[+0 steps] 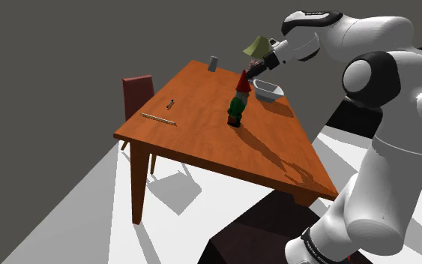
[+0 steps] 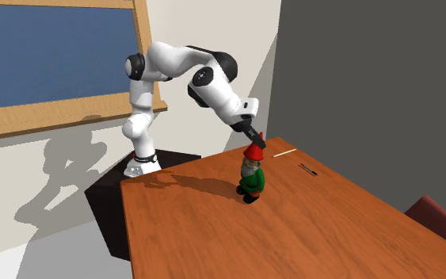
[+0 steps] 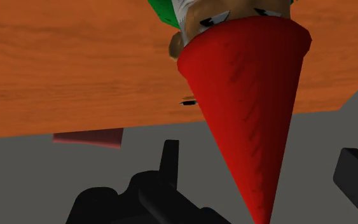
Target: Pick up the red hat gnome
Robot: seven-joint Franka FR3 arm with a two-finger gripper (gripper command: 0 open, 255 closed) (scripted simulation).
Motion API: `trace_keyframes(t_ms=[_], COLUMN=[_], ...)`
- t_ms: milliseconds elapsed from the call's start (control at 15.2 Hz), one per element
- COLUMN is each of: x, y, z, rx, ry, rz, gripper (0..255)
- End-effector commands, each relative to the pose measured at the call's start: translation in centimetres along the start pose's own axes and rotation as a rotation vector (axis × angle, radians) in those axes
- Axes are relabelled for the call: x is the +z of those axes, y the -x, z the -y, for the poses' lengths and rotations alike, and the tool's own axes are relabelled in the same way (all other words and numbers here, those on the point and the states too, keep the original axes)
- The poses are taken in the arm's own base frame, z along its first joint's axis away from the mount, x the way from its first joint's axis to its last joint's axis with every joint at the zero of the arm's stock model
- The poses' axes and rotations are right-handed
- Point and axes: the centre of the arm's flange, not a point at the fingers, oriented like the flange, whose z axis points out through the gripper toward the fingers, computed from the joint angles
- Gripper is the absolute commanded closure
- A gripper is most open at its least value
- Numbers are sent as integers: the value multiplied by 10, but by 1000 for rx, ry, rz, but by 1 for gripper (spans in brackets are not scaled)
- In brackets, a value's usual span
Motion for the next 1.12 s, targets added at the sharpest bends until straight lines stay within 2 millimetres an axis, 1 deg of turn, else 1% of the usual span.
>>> trace_keyframes(t_ms=[0, 198, 330, 396, 924, 1056], x=[8, 23, 23, 23, 24, 19], y=[6, 18, 18, 18, 17, 14], z=[-2, -4, -4, -4, -4, -4], rx=[-3, -3, -3, -3, -3, -3], ry=[-1, -1, -1, -1, -1, -1], rz=[-2, -2, -2, -2, -2, -2], gripper=[0, 0, 0, 255, 255, 255])
